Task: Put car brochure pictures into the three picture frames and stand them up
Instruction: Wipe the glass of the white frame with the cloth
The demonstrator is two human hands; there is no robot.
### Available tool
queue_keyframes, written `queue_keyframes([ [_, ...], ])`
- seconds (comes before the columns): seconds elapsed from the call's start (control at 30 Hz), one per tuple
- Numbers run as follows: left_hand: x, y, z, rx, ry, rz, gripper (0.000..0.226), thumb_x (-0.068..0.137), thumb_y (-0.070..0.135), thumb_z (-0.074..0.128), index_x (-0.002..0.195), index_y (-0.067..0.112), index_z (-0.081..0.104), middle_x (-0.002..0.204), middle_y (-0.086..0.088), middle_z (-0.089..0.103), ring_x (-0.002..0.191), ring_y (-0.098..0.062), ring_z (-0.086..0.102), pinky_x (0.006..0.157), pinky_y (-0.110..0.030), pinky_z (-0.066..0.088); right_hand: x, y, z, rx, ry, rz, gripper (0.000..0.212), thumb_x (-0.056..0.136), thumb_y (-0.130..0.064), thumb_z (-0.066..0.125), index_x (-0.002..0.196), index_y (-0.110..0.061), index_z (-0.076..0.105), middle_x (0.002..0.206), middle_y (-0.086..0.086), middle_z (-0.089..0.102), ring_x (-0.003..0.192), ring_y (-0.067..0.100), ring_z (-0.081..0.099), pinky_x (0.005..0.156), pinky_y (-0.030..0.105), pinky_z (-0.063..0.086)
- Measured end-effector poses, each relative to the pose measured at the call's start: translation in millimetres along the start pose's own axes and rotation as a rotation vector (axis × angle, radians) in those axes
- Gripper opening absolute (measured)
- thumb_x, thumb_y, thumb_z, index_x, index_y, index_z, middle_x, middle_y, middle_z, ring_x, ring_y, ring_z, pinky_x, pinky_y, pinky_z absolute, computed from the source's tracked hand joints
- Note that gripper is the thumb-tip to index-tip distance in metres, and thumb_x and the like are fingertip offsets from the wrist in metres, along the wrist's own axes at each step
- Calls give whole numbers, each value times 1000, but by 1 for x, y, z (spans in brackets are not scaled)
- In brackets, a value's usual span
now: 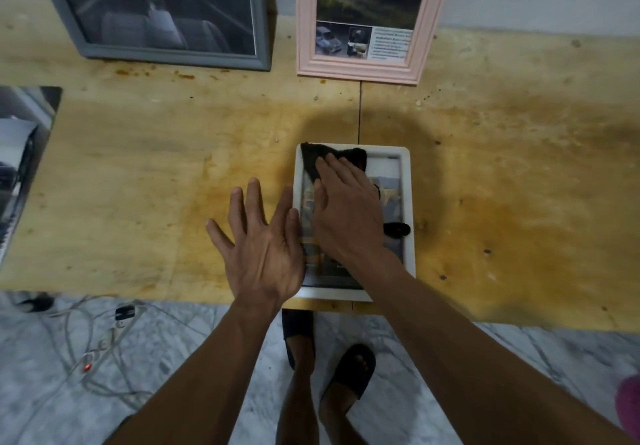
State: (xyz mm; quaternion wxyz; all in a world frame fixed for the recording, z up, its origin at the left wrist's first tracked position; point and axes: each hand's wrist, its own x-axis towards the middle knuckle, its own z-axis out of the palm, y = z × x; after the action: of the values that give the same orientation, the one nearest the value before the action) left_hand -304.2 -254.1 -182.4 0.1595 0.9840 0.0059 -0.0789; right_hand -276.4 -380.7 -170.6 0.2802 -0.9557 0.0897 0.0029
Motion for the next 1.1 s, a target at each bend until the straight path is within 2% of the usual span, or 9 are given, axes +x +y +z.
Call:
queue_keyframes([
  [0.1, 1, 0, 1, -1, 12, 9, 49, 106, 48, 11, 151, 45, 31, 168, -3, 9, 155, -26, -5, 116, -69, -1, 3, -3, -2, -3, -11, -56, 48, 99, -25, 33, 142, -10, 48, 147, 7, 48, 137, 25, 36, 111, 48, 31],
  [0.27, 1, -1, 1, -15, -1, 10, 50, 106, 49, 11, 151, 45, 32, 168, -1, 8, 155, -25, -7, 116, -68, -4, 0, -3, -6, -28, -21, -115, 51, 91, -25, 32, 130, -5, 59, 130, 10, 60, 117, 29, 47, 93, 49, 44],
  [0.47, 0, -1, 0, -25, 14, 10, 50, 105, 49, 11, 150, 45, 33, 168, -1, 9, 155, -25, -6, 117, -68, -3, -15, 2, -13, -22, -59, -209, 46, 85, -21, 34, 113, -5, 67, 115, 9, 67, 106, 30, 51, 81, 44, 44],
  [0.6, 0, -1, 1, -30, 14, 3, 47, 108, 48, 13, 151, 46, 31, 168, -1, 9, 155, -25, -5, 116, -68, -2, -13, 14, -22, -110, -170, -338, 29, 82, -10, 53, 107, -8, 68, 111, 6, 68, 103, 28, 51, 78, 45, 47],
  [0.77, -1, 2, -2, -31, 15, -15, 47, 108, 48, 13, 151, 47, 31, 168, 1, 9, 155, -23, -5, 117, -67, -2, -8, 27, -47, -262, -301, -430, 31, 87, -11, 58, 117, -17, 60, 125, -3, 59, 117, 24, 43, 90, 44, 38],
  [0.9, -1, 2, -1, -45, 26, -16, 47, 108, 48, 14, 151, 48, 31, 167, 2, 10, 155, -23, -4, 117, -67, -3, -18, 51, -59, -308, -243, -410, 35, 85, -12, 60, 119, -18, 56, 130, 0, 57, 121, 25, 45, 92, 42, 40],
  [1.0, -2, 2, -1, -49, 33, -14, 47, 108, 48, 15, 151, 48, 32, 167, 2, 10, 155, -23, -4, 117, -67, -5, -35, 64, -58, -338, -140, -287, 43, 85, -13, 57, 128, -16, 53, 139, 3, 53, 128, 27, 44, 99, 44, 41],
  [1.1, -2, 2, -1, -51, 38, -18, 46, 108, 46, 16, 151, 48, 33, 168, 2, 10, 155, -22, -5, 118, -66, -6, -61, 54, -45, -291, -76, -90, 57, 89, -23, 34, 144, -12, 43, 152, 7, 41, 140, 28, 36, 107, 46, 33],
])
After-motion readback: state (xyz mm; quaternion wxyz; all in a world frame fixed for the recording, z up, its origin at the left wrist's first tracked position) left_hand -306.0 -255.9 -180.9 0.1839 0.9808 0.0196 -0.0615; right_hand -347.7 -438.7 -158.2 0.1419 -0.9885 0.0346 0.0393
